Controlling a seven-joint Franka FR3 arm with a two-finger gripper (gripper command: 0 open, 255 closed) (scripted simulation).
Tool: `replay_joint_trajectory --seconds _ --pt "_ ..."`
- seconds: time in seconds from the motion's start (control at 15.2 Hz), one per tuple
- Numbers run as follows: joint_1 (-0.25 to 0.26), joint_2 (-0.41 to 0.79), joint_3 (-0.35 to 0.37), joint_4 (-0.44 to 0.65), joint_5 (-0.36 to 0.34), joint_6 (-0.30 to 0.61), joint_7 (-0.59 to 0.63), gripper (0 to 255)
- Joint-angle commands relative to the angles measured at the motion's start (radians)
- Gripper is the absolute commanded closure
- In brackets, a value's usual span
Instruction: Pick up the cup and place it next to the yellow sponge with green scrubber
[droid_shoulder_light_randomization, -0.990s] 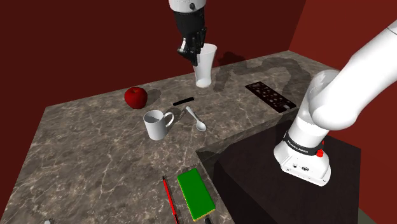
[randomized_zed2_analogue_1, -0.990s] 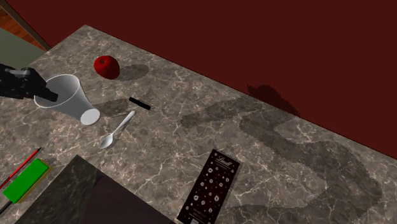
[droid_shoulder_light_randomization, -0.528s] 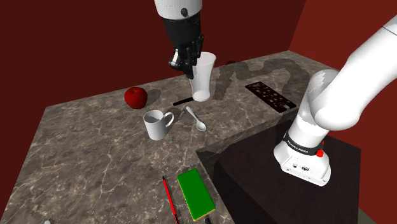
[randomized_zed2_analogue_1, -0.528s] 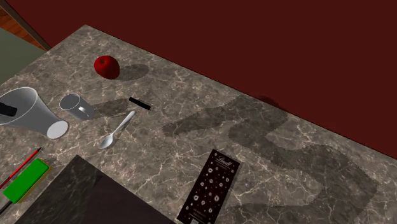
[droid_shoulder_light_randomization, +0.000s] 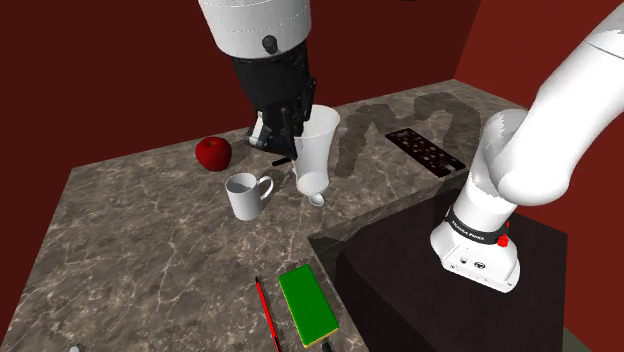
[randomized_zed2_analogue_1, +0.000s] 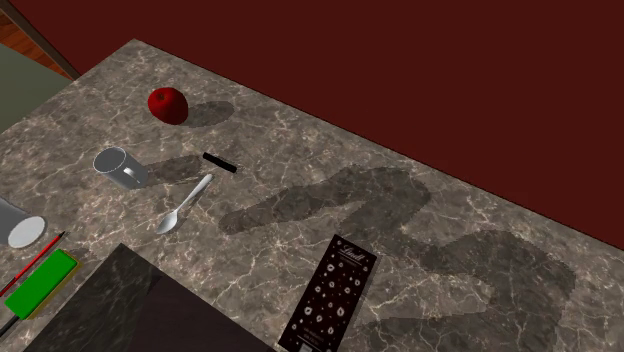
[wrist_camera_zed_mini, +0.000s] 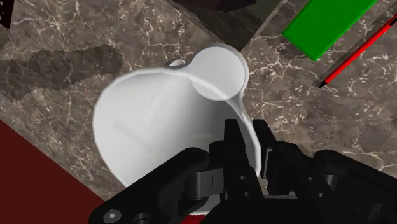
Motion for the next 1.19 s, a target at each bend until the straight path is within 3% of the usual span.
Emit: replay_joint_trajectory --seconds 0.0,0.33,0.59,0.86,1.12 --pt "0.011 0.056 0.050 0.050 -0.014 -0.015 0.069 255" --pt "0.060 0.211 0.165 0.191 -0.078 -0.076 0.244 255" --pt "0.146 0.379 0.237 0.336 -0.171 -0.145 0.397 255" --pt "0.298 0.564 0.258 0.519 -0.283 -0.235 0.534 255" --pt "0.504 0.749 0.232 0.760 -0.394 -0.346 0.624 255"
